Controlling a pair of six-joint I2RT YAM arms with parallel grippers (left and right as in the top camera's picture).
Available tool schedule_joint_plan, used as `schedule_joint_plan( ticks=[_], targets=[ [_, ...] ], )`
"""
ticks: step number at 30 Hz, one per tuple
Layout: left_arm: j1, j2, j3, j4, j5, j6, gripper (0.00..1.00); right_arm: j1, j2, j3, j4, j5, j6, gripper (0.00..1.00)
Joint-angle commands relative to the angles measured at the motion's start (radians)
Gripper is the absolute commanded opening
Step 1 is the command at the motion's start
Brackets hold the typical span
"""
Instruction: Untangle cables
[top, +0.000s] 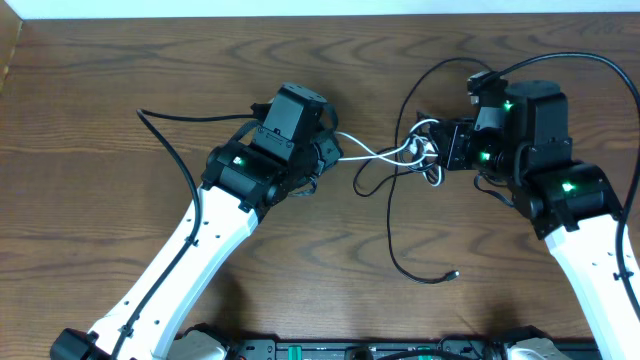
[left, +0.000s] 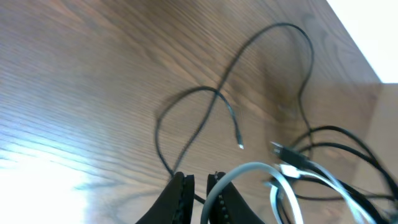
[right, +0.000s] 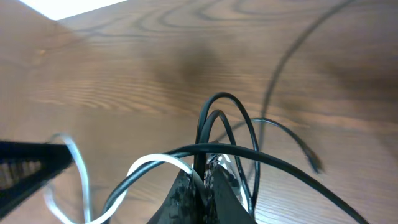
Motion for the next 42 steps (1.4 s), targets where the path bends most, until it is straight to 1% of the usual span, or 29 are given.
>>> schedule_joint_plan(
  ticks=[1, 4, 5, 6, 8, 10, 13, 15, 16, 18, 20, 21, 22, 23, 24, 25, 31, 37, 40, 42],
  targets=[
    [0.002, 0.003, 0.011, -0.015, -0.085, 0.024, 0.15, -0.003, -0.027, 0.003, 0.026, -0.127, -0.015, 0.01],
    [0.001, 0.004, 0.011, -0.014, -0.083, 0.032, 0.17, -0.003, -0.026, 0.003, 0.025, -0.148, -0.015, 0.01],
    [0.002, 0.004, 0.011, -0.014, -0.077, 0.032, 0.22, -0.003, -0.026, 0.003, 0.024, -0.148, -0.015, 0.01],
    [0.002, 0.004, 0.011, -0.013, -0.067, 0.032, 0.24, -0.003, -0.026, 0.003, 0.023, -0.148, -0.015, 0.01],
    [0.002, 0.004, 0.011, 0.002, -0.015, 0.061, 0.25, -0.003, -0.026, 0.003, 0.023, -0.159, -0.015, 0.01],
    [0.002, 0.004, 0.011, 0.055, 0.093, 0.172, 0.25, -0.003, -0.026, 0.003, 0.023, -0.166, -0.016, 0.01],
    [0.002, 0.004, 0.011, 0.155, 0.306, 0.336, 0.31, -0.003, -0.024, 0.003, 0.023, -0.161, -0.016, 0.01],
    [0.002, 0.004, 0.011, 0.205, 0.407, 0.406, 0.34, -0.003, -0.022, 0.003, 0.017, -0.127, -0.014, 0.01],
    [0.002, 0.004, 0.011, 0.223, 0.431, 0.423, 0.35, -0.003, -0.021, 0.003, 0.011, -0.103, -0.004, 0.02],
    [0.002, 0.004, 0.011, 0.235, 0.419, 0.423, 0.36, -0.003, -0.021, 0.003, -0.013, -0.03, 0.023, 0.01],
    [0.002, 0.004, 0.011, 0.232, 0.369, 0.411, 0.36, -0.003, -0.021, 0.003, -0.03, 0.038, 0.046, 0.02],
    [0.002, 0.004, 0.011, 0.219, 0.32, 0.384, 0.36, -0.003, -0.021, 0.003, -0.034, 0.069, 0.058, 0.01],
    [0.002, 0.004, 0.011, 0.186, 0.23, 0.304, 0.36, -0.003, -0.019, 0.003, -0.04, 0.117, 0.092, 0.01],
    [0.002, 0.004, 0.011, 0.163, 0.179, 0.257, 0.36, -0.003, -0.019, 0.003, -0.041, 0.123, 0.107, 0.01],
    [0.002, 0.004, 0.011, 0.14, 0.143, 0.218, 0.39, -0.003, -0.019, 0.003, -0.041, 0.122, 0.109, 0.02],
    [0.002, 0.004, 0.011, 0.128, 0.13, 0.204, 0.44, -0.003, -0.019, 0.003, -0.041, 0.114, 0.109, 0.01],
    [0.002, 0.004, 0.011, 0.124, 0.145, 0.203, 0.46, 0.0, -0.017, 0.003, -0.039, 0.047, 0.108, 0.01],
    [0.002, 0.004, 0.011, 0.124, 0.147, 0.203, 0.45, 0.0, -0.017, 0.003, -0.005, -0.089, 0.108, 0.02],
    [0.002, 0.004, 0.011, 0.121, 0.147, 0.203, 0.46, 0.0, -0.017, 0.003, 0.004, -0.085, 0.109, 0.05],
    [0.002, 0.004, 0.011, 0.116, 0.147, 0.203, 0.45, 0.0, -0.017, 0.003, 0.005, -0.077, 0.109, 0.13]
  ],
)
